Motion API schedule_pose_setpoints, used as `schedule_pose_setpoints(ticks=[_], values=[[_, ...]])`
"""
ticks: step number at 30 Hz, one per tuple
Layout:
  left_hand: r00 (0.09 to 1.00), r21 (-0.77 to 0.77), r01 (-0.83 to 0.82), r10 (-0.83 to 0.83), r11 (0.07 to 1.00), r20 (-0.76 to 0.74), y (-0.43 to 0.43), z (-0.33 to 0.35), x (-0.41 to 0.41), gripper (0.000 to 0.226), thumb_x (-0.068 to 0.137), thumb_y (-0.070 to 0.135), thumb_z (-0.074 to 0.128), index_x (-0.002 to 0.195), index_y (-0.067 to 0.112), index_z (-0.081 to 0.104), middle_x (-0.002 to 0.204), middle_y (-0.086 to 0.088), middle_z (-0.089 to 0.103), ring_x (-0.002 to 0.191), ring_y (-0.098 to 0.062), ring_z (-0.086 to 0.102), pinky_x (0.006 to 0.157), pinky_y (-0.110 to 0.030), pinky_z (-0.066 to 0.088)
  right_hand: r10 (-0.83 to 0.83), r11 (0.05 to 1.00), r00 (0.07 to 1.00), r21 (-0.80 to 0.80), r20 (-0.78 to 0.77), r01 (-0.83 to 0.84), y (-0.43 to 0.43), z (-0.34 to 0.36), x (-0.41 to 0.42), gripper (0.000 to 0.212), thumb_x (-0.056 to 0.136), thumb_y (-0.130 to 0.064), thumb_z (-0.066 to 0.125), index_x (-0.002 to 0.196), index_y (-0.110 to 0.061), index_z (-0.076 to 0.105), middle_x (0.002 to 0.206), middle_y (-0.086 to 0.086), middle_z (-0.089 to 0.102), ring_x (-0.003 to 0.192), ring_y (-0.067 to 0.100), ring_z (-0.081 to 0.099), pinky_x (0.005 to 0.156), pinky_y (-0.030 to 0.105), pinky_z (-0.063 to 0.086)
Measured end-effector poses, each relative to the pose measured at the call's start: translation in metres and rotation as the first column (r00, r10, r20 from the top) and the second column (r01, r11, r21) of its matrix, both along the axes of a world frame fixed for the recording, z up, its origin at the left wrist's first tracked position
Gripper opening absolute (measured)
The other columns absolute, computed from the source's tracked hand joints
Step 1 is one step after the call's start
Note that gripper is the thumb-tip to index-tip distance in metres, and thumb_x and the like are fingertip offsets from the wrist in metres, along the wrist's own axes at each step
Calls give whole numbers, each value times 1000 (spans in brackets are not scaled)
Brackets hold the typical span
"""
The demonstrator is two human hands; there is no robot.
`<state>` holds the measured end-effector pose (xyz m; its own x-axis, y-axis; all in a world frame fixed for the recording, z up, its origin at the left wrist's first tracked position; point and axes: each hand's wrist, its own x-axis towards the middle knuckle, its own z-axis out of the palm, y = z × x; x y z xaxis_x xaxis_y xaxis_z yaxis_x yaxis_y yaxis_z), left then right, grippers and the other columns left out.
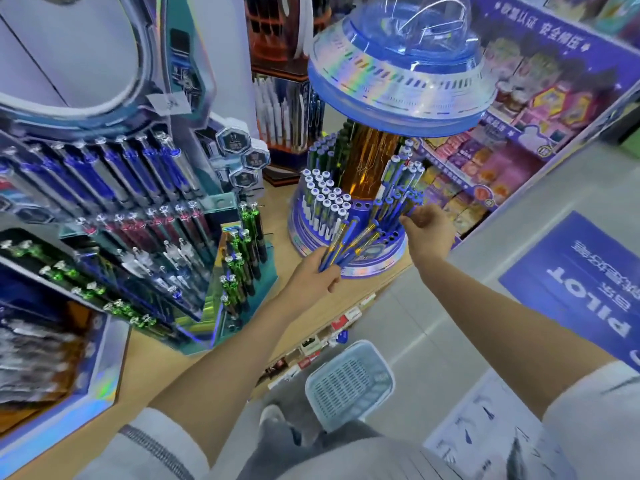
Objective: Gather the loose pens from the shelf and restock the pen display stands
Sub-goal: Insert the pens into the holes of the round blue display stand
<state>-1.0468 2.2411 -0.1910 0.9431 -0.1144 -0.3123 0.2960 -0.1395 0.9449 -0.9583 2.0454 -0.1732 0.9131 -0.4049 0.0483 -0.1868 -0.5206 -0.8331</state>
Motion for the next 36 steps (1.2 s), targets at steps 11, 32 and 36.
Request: schedule_pose_setpoints(ticks=[11, 32, 36], values=[[999, -77, 22, -25, 997, -42, 2, -4, 4, 16, 92, 1, 48, 87, 16, 49, 70, -4, 55, 57, -16, 47, 54, -24, 37, 255, 941, 946, 276, -199, -196, -1, -3, -21, 10, 96, -8, 50, 94, -11, 59, 80, 7, 67, 56, 10, 63, 58, 24, 50], [998, -112, 56, -58, 992, -12, -17, 4, 13, 10, 99, 6, 47, 107, 11, 52, 83, -4, 63, 57, -17, 53, 42, -21, 36, 31, 958, 996, 281, 79, -52, -38, 15, -10, 24, 90, -12, 64, 74, -21, 49, 74, 8, 71, 72, 20, 72, 62, 35, 53], [998, -128, 60, -63, 990, -23, -16, 4, 17, 12, 99, 8, 48, 109, 11, 51, 82, -2, 64, 57, -15, 53, 43, -21, 37, 53, 994, 994, 94, 91, -62, -34, 10, -4, 24, 87, -18, 67, 72, -25, 50, 75, 4, 68, 78, 26, 71, 76, 46, 57]])
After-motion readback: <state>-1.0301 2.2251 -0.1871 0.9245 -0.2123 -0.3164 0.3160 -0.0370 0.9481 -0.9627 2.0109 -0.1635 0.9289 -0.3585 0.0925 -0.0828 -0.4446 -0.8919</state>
